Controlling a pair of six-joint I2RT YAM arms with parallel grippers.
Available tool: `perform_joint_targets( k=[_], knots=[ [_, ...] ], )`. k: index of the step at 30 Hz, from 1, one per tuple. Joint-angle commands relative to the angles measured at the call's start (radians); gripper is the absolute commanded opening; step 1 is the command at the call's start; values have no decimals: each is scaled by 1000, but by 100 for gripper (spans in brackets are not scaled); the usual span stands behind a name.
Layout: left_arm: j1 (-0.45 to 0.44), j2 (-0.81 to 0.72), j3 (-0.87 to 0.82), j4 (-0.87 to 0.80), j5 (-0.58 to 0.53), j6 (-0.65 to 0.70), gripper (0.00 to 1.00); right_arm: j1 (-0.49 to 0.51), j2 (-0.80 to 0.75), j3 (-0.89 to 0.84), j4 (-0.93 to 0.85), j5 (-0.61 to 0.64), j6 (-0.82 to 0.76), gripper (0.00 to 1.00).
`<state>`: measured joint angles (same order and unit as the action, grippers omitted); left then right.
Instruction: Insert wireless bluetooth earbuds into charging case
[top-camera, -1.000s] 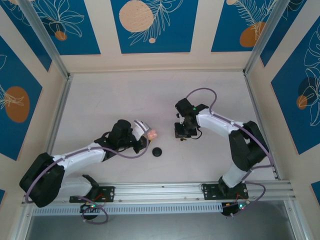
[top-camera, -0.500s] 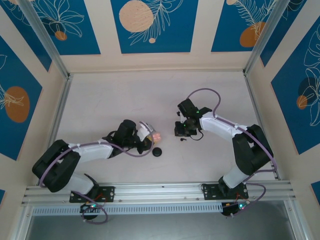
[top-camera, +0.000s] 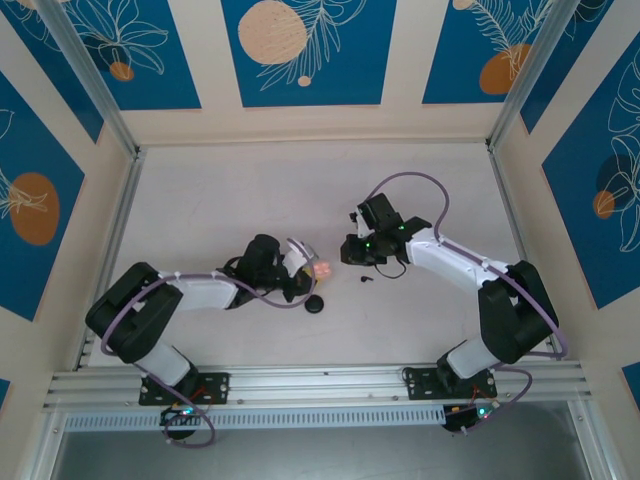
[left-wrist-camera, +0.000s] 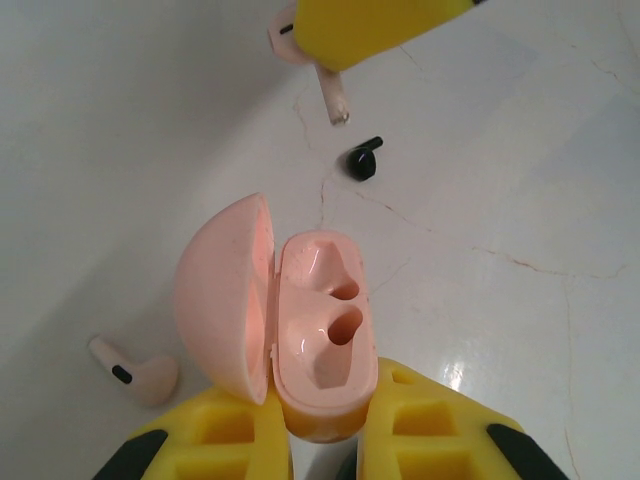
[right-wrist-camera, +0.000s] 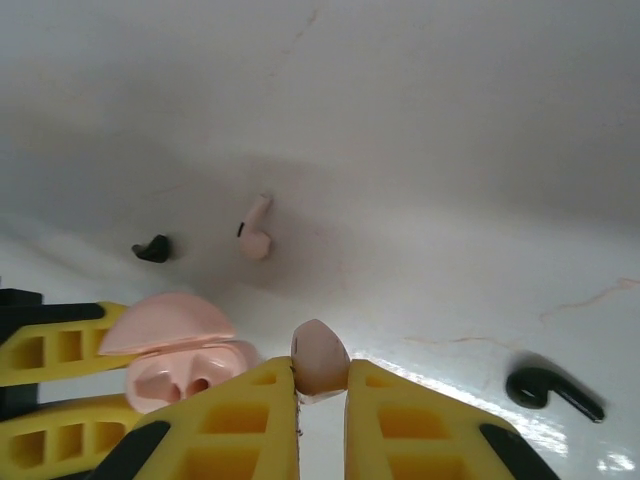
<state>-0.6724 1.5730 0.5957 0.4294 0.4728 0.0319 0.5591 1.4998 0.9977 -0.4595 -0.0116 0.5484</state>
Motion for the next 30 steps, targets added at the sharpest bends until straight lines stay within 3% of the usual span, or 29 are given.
perform_joint_targets(
  k=[1,13,30],
  knots=[
    [-3,16,28,45,36,-4,8,20,-35,-20,34,-38,39,15],
    [-2,33,44,66,28,-22,8,83,-52,-28,62,-3,58,15],
    [-2,16,54,78,56,-77,8,193,-58,-7,50,250,-13,15]
  ],
)
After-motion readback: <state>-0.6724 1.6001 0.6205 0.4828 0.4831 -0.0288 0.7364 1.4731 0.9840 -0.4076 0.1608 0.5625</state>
